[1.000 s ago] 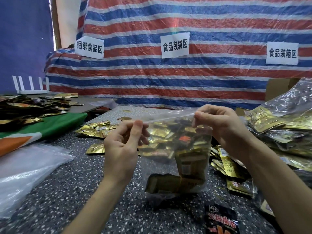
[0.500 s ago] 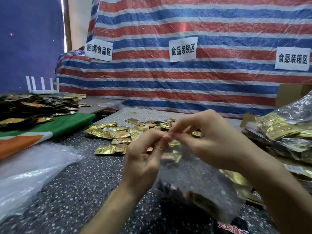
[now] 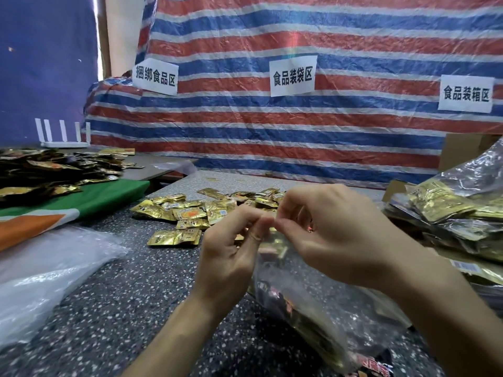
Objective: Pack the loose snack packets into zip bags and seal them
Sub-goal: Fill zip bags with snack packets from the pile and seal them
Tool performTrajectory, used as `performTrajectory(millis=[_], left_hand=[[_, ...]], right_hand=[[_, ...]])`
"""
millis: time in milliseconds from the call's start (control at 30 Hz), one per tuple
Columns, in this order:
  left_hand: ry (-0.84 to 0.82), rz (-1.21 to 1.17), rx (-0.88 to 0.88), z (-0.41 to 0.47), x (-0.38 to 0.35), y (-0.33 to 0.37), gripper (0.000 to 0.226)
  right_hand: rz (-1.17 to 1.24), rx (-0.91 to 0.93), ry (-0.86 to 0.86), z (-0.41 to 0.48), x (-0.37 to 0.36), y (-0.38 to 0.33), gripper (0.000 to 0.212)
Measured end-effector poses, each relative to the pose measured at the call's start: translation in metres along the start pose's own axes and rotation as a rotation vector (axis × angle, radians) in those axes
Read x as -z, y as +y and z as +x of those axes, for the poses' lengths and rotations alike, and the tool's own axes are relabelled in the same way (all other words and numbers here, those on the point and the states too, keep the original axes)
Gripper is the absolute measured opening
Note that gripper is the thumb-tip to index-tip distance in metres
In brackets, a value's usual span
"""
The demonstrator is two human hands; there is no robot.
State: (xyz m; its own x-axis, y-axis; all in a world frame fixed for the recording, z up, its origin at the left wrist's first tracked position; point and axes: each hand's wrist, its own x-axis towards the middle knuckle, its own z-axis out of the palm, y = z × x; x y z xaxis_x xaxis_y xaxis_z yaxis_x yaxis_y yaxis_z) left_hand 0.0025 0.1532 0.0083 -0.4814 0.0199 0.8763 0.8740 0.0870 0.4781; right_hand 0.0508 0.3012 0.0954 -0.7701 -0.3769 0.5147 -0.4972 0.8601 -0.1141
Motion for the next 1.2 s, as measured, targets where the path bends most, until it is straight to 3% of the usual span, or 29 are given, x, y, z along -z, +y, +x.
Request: performTrajectory(millis=[167, 333, 600, 1200], left_hand=[[0.017, 0.004, 0.002, -0.001, -0.001, 0.003, 0.015], [0.065, -0.042, 0.021, -0.001, 0.001, 0.003, 0.02], [0.131, -0.034, 0.041, 0.001, 0.001, 0.003, 0.019], [0.406, -0.011, 0.097, 0.013, 0.021, -0.017, 0.021]], right_hand=[[-0.11, 0.022, 0.003, -0.002, -0.002, -0.009, 0.008], [0.01, 0.025, 0.03, -0.003, -0.002, -0.008, 0.007], [-0.019, -0.039, -0.012, -0.002, 0.002, -0.003, 0.016], [0.29, -0.104, -0.087, 0.0, 0.024, 0.043, 0.011]])
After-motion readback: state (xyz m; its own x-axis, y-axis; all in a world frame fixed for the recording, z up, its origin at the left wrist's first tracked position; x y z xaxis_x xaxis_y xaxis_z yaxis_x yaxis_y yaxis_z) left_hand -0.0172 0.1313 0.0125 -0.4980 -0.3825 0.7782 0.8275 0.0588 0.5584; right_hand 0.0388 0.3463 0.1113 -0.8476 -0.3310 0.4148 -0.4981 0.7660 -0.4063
